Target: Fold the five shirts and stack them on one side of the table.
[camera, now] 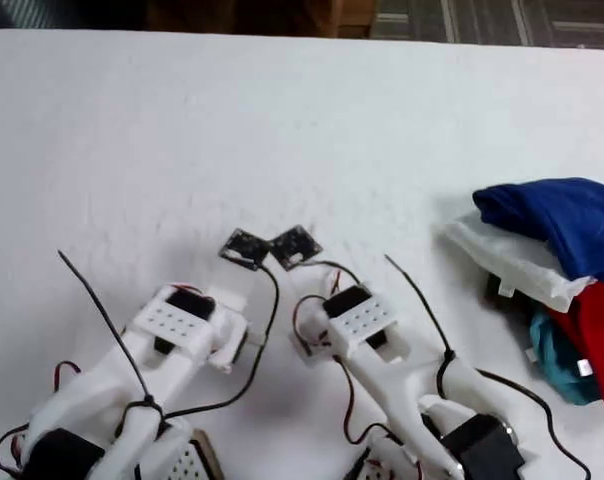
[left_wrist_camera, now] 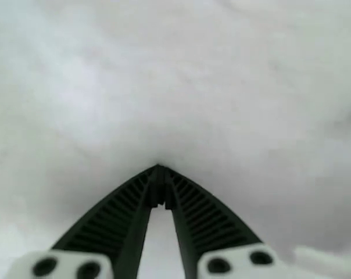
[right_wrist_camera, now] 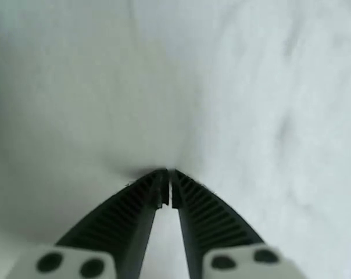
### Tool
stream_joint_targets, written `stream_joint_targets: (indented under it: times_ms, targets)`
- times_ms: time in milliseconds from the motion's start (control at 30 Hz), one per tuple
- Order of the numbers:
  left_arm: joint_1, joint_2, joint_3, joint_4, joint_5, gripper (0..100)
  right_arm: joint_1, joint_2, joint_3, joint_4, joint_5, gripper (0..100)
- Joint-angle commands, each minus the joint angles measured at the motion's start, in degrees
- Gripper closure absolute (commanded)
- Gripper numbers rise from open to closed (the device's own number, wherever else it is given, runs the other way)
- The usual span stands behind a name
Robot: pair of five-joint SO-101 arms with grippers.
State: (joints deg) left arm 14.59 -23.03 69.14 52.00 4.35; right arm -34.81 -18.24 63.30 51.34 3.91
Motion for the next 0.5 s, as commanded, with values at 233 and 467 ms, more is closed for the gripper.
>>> stream_joint_targets:
  times_ms: [233, 467]
  targets:
    - [-17.85, 0.35, 2.24, -0.62, 2.81, 98, 5.23, 0.4, 5.19, 0.4, -0.44, 97.9]
    - [-18.37, 0.53, 2.07, -0.62, 2.81, 98, 5.58, 0.48, 5.19, 0.4, -0.35, 97.8]
